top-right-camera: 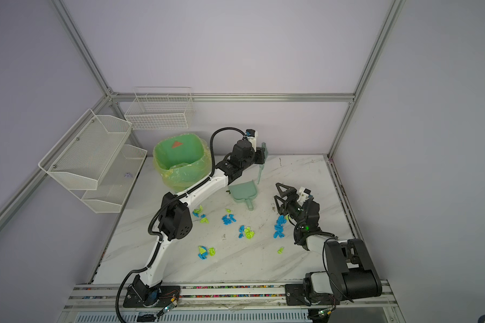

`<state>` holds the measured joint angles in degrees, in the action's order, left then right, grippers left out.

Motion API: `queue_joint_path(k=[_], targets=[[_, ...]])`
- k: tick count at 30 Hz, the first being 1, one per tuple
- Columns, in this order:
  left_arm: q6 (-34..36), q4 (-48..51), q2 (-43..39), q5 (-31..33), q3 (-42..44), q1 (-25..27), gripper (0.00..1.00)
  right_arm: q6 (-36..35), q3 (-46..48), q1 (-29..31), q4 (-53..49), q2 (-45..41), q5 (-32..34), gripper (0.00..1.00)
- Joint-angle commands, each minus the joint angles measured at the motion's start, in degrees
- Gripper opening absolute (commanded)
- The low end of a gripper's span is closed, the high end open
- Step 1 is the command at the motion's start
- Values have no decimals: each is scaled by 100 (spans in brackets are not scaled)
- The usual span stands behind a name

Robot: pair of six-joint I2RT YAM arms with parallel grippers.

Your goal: Sweep away the paper scraps from the table

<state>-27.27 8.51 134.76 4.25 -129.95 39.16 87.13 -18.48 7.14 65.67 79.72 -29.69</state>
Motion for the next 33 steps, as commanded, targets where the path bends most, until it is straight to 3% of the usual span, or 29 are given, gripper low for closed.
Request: queue_joint_path(k=[1, 6, 12, 16, 24, 33], targets=[[-67, -372, -321, -25, -28, -28, 0, 782, 47, 131, 1086, 159, 86, 92], [-164, -570, -327, -77, 13, -41, 0, 970, -155, 463, 1274, 394, 302, 91], [-459, -747, -275, 12, 62, -53, 0, 1910, 90, 614, 3304, 1329, 1006, 88], [-713, -860, -188, 32, -3, -48, 0, 2250, -73, 851, 4105, 2118, 1097, 87], [-916, -860, -121, 83, -105, -53, 0, 1985, -333, 1016, 4191, 2151, 1622, 85], [-1472, -1129, -56, 68, -71, -48, 0, 2284, -772, 1039, 4191, 2257, 1965, 82]])
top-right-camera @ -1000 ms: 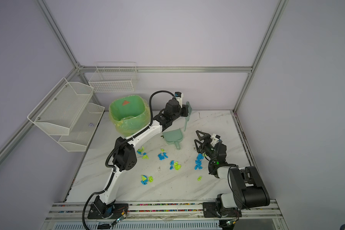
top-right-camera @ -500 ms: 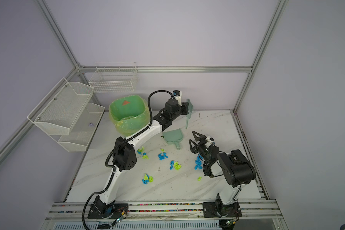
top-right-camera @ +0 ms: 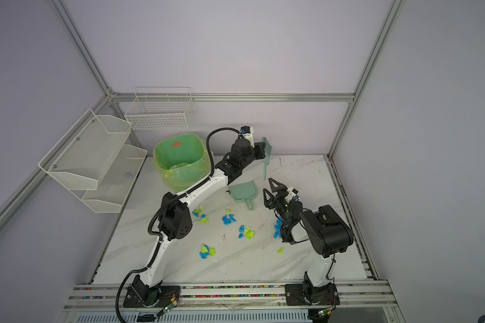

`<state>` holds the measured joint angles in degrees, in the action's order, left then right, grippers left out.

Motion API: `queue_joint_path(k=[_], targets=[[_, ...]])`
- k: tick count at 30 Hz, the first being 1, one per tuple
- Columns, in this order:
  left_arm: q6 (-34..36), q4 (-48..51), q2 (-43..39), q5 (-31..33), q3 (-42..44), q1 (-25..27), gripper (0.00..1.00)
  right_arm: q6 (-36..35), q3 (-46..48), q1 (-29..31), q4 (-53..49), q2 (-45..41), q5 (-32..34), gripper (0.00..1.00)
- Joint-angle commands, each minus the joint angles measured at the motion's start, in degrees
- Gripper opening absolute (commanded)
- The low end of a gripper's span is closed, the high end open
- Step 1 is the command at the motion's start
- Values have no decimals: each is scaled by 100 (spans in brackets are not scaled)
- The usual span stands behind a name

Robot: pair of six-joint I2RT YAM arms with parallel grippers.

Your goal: Sweep away the paper scraps from the table

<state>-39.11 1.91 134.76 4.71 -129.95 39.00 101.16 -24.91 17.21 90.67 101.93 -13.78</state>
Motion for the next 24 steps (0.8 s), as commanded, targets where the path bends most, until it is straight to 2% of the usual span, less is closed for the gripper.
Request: queue_joint_path(k=[1, 17, 24], targets=[[-306, -483, -51, 21, -71, -38, 0, 883, -161, 33, 1688, 50, 397, 82], [-615, -731, -180, 21, 277, -15, 0, 1444, -784, 58, 1700, 444, 644, 78], [-624, -756, -256, -18, 392, -11, 0, 1619, -1037, 57, 1699, 618, 769, 73]])
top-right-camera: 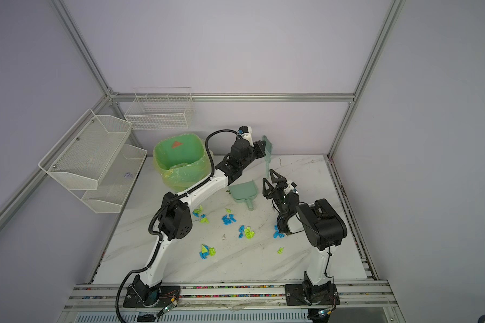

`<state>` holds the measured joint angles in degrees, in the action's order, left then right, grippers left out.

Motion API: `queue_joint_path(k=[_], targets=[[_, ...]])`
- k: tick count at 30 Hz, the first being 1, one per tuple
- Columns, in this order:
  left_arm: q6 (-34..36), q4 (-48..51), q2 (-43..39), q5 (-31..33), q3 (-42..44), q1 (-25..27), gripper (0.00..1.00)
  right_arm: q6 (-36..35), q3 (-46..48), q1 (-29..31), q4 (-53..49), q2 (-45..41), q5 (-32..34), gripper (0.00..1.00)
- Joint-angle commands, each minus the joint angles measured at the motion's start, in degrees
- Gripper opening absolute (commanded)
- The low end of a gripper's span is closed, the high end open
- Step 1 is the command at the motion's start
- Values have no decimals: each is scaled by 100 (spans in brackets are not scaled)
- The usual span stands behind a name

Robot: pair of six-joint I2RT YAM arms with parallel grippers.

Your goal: Sweep away the paper scraps from the table

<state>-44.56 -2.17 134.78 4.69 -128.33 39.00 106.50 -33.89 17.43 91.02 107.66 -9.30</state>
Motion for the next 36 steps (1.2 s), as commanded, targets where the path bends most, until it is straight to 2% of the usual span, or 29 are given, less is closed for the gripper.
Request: queue_joint_path(k=[1, 9, 17, 25, 27, 33, 36], targets=[[-80, -363, -287, -10, 262, -11, 0, 1108, -175, 36, 1662, 75, 341, 72], [-89, -384, -327, -29, 339, -11, 0, 1268, -369, 46, 1664, 229, 425, 64], [-97, -486, -422, -44, 484, -16, 0, 1392, -190, 45, 1664, 265, 631, 62], [-141, -572, -510, -82, 638, -18, 0, 1587, -56, 34, 1660, 271, 842, 47], [-121, -570, -539, -92, 652, -12, 0, 1593, -65, 41, 1664, 292, 833, 40], [-89, -616, -620, -91, 785, -13, 0, 1628, -39, 42, 1663, 274, 895, 10], [-86, -659, -692, -82, 892, -15, 0, 1592, -4, 40, 1664, 252, 891, 0]])
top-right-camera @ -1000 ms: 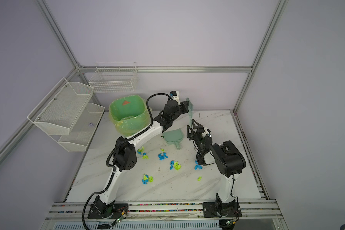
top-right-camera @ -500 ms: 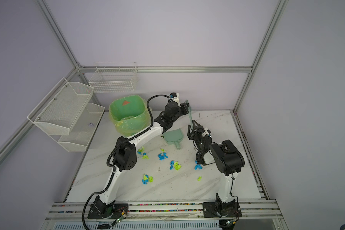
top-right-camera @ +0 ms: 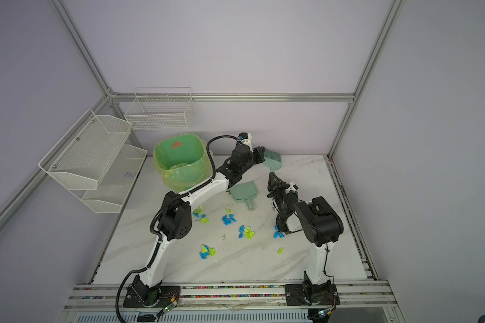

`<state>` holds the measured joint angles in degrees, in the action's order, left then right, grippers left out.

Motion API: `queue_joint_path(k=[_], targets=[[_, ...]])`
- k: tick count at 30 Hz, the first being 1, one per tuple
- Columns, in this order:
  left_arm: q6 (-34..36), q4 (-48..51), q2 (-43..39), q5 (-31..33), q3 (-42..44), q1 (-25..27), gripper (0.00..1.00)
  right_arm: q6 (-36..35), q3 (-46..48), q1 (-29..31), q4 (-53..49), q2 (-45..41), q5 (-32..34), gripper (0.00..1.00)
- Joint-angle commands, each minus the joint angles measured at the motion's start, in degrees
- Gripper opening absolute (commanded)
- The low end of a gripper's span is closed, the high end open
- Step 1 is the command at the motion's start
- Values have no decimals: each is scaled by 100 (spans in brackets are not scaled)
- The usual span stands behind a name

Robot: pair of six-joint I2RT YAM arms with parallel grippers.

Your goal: Sweep away the paper scraps from the table

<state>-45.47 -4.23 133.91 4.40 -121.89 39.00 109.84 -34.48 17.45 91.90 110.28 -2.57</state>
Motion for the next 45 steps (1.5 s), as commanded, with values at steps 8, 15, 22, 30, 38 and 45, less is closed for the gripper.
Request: queue_joint_path(k=[8, 15, 22, 30, 38, 45], targets=[[-95, -553, -828, -125, 707, -89, 4, 513, 176, 31, 1568, -222, 19, 0], [-118, -46, -1292, -729, 1308, -387, 100, -422, 384, 2, 1568, -305, -562, 0], [-901, -376, -1646, -1588, 2378, -706, 100, -1377, 365, -38, 1568, -392, -1010, 0], [-1792, -1183, -1227, -2781, 2398, -724, 100, -1823, 73, -50, 1561, -384, -1233, 0], [-2178, -1606, -939, -3090, 2363, -704, 73, -1814, -55, -64, 1568, -340, -1273, 0], [-2233, -1919, -831, -3173, 2417, -681, 26, -1791, -191, -62, 1568, -275, -1333, 0]])
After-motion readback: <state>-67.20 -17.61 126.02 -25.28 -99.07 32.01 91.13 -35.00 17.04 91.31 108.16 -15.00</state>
